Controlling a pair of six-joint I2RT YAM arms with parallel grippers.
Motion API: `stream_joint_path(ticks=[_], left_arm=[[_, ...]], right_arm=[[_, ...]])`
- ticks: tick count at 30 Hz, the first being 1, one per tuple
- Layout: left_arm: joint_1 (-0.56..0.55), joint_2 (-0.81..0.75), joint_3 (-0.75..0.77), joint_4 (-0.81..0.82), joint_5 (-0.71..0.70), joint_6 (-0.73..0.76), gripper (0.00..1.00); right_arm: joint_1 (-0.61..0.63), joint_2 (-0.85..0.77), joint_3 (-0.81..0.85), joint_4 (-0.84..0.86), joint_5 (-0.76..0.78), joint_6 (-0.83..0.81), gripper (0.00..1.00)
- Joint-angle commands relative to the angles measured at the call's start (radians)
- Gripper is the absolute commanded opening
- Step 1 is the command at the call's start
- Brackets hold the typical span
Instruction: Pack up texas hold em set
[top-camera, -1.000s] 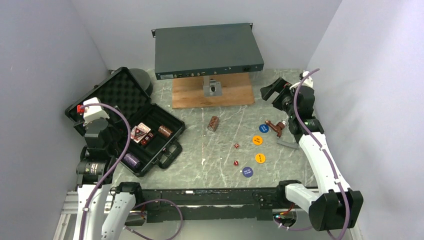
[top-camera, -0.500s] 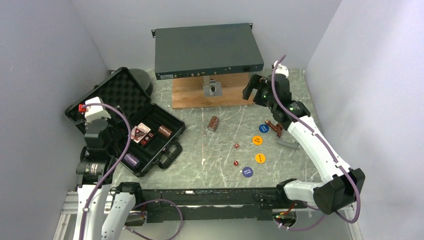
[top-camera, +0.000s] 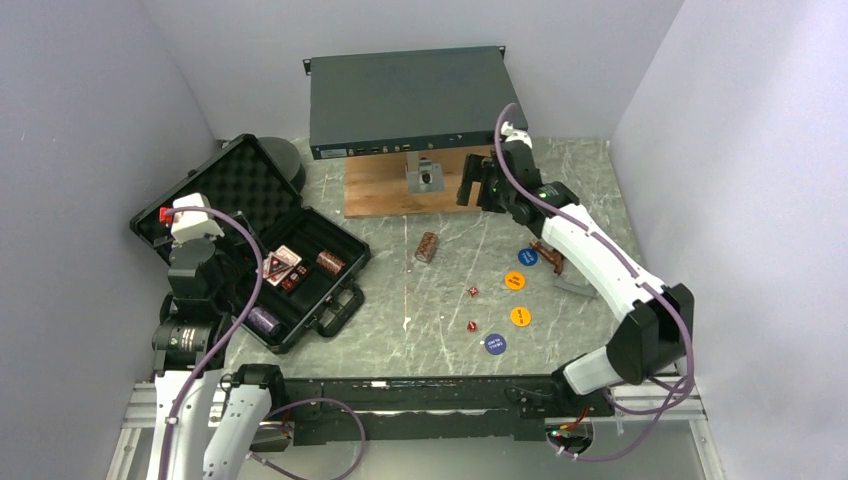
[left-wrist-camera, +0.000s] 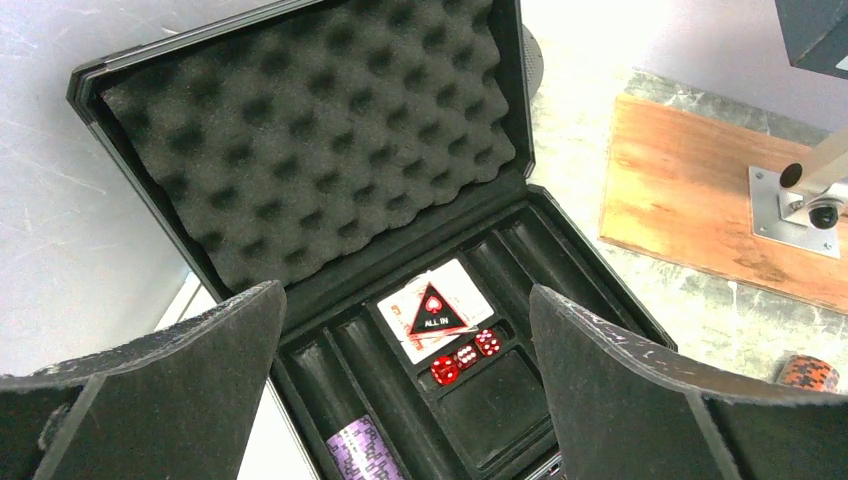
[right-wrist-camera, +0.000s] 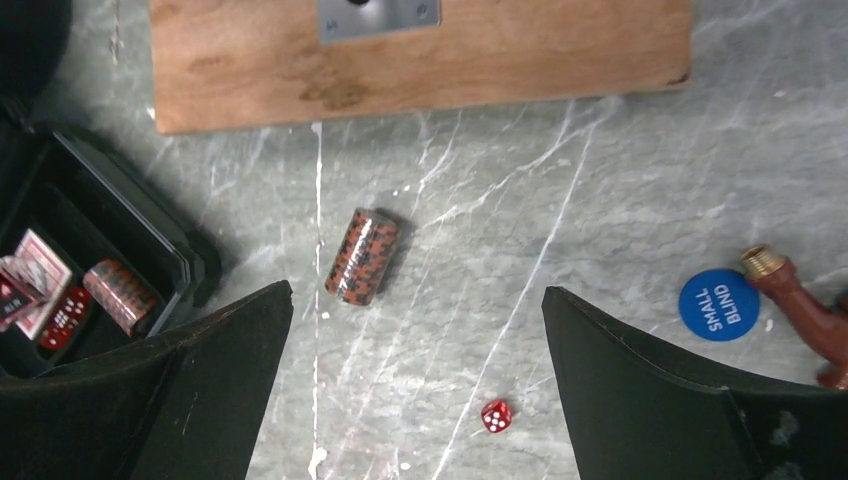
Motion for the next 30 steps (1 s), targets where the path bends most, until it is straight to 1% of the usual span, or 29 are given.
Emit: stream_joint_path(ticks=[1, 9, 16, 24, 27, 30], left_arm=[[-0.001, 0.005, 0.003, 0.041, 0.036, 0.013, 0.99], [-0.001, 0.001, 0.000, 0.042, 0.040, 0.014, 0.99], [-0.001, 0.002, 0.000, 0.043, 0.058, 0.013, 0.99], [-0.001, -0.005, 0.001, 0.041, 0.053, 0.012, 0.99], [-0.001, -0.007, 0.000, 0.041, 0.049, 0.011, 0.99], [-0.001, -0.002, 0.001, 0.041, 0.054, 0.011, 0.99]], right_arm=[[0.041, 0.042, 0.057, -0.060, -0.001, 0.017, 1.00], [0.091, 0.184, 0.112, -0.109, 0.008, 0.188, 1.00], [0.107, 0.280, 0.099, -0.040, -0.075, 0.263, 1.00], [0.122, 0.328, 0.079, -0.003, -0.060, 0.356, 0.99], [0.122, 0.328, 0.050, 0.020, -0.050, 0.406, 0.97], [0.122, 0.329, 0.019, 0.055, -0.052, 0.438, 0.91]])
